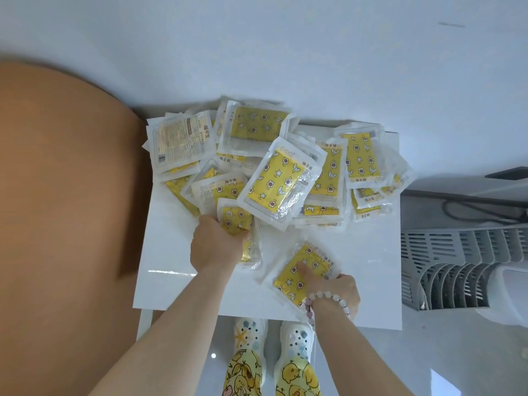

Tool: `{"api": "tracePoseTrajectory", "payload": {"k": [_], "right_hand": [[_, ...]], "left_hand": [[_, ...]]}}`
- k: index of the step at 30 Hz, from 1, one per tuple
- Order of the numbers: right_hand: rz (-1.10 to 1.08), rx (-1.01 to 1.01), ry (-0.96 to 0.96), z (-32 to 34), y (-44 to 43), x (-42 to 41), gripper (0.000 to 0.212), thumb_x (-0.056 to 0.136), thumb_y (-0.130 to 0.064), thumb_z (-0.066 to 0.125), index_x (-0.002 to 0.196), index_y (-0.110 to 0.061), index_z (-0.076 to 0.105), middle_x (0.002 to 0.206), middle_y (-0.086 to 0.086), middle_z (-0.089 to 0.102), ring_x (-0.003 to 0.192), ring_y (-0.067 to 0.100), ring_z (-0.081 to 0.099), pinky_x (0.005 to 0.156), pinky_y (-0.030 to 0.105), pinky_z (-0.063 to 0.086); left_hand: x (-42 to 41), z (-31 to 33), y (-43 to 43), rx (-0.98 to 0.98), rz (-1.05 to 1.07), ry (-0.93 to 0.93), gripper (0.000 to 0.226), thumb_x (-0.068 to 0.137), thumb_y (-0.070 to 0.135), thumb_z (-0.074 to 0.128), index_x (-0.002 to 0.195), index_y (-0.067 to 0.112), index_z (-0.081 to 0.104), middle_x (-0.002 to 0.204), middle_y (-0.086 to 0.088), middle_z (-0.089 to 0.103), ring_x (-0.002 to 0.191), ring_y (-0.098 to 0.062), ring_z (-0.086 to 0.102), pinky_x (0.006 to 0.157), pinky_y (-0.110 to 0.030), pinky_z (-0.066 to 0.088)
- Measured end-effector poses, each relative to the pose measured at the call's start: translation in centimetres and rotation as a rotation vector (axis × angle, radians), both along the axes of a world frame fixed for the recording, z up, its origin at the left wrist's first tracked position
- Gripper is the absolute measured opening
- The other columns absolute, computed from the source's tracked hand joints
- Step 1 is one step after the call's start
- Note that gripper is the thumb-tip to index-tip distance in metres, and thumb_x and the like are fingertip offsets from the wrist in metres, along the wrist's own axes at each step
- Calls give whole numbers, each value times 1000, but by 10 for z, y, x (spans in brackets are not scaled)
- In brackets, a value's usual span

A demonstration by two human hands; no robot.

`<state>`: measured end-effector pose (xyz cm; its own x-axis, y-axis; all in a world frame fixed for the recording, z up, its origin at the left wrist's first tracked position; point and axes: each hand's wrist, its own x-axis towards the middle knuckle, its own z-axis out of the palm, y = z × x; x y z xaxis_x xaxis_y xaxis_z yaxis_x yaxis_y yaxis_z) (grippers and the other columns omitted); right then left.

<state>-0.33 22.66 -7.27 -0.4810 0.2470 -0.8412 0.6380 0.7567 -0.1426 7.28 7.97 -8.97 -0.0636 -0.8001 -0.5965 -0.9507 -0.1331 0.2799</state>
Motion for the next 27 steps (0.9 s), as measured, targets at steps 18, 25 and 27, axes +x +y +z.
{"api": "tracePoseTrajectory", "payload": {"k": [18, 25, 27], "right_hand": [[11, -785, -148, 42, -46, -1, 70, 60, -77, 62, 98, -19, 69, 107, 0, 69, 103, 20, 64, 97, 41, 46], [-396, -1050, -288, 41, 3, -38, 33, 75, -32, 61, 99, -11, 69, 97, 12, 72, 87, 26, 69, 87, 45, 52], [-441, -963, -229, 40, 12, -43, 20, 83, -29, 60, 95, -15, 68, 89, 7, 74, 82, 22, 70, 93, 48, 49]], "left_hand": [[-9, 90, 47, 82, 42, 630, 21, 80, 21, 72, 84, 13, 53, 75, 3, 60, 71, -11, 60, 59, -22, 50], [-41, 75, 43, 69, -417, 546, 35, 98, 40, 39, 105, 18, 65, 107, 3, 49, 116, -16, 38, 95, -29, 30], [-50, 65, 25, -117, -342, 525, 36, 97, 37, 44, 123, 17, 59, 121, -4, 52, 122, -21, 39, 100, -32, 28]]}}
